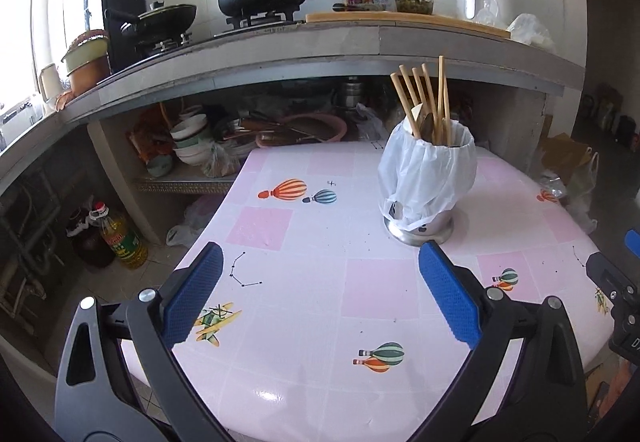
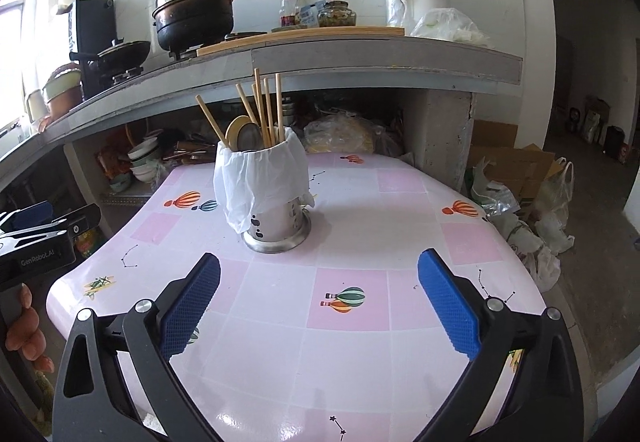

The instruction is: Organize utensils

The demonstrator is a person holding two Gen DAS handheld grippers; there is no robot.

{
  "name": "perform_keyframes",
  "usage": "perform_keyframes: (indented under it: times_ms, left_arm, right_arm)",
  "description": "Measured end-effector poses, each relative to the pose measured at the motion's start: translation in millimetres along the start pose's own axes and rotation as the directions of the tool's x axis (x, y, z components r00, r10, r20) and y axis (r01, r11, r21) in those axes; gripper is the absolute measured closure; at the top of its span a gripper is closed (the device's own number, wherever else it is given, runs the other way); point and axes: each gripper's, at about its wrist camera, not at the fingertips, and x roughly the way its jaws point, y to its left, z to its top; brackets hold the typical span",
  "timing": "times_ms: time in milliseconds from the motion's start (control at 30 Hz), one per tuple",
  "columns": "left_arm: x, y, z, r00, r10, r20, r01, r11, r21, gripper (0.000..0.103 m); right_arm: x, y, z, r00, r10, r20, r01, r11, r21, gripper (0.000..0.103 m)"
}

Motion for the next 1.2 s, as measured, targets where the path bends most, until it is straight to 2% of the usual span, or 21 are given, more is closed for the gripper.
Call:
perform_keyframes:
  times_ms: [267, 800, 1200]
  left_arm:
    - [-7, -9, 5, 1.000, 0.006, 0.004, -0.006, 0.999, -0.047, 0.008]
    - [-10, -18, -1, 0.999, -0.026, -0.019, 0.025, 0.998, -0.060, 0.008]
    - [-10, -18, 0, 1.000, -0.021, -0.012, 0.020, 0.998, -0.055, 0.008]
  right_arm:
    - [0, -3, -3, 1.000, -0.011, -0.019, 0.011, 1.000, -0.012, 0.007]
    - [-7, -8, 2, 0.998, -0.050, -0.036, 0.050, 0.999, -0.012, 0.007]
    - [-10, -10, 3, 0.998, -0.052, -0.031, 0.052, 0.999, -0.005, 0.007]
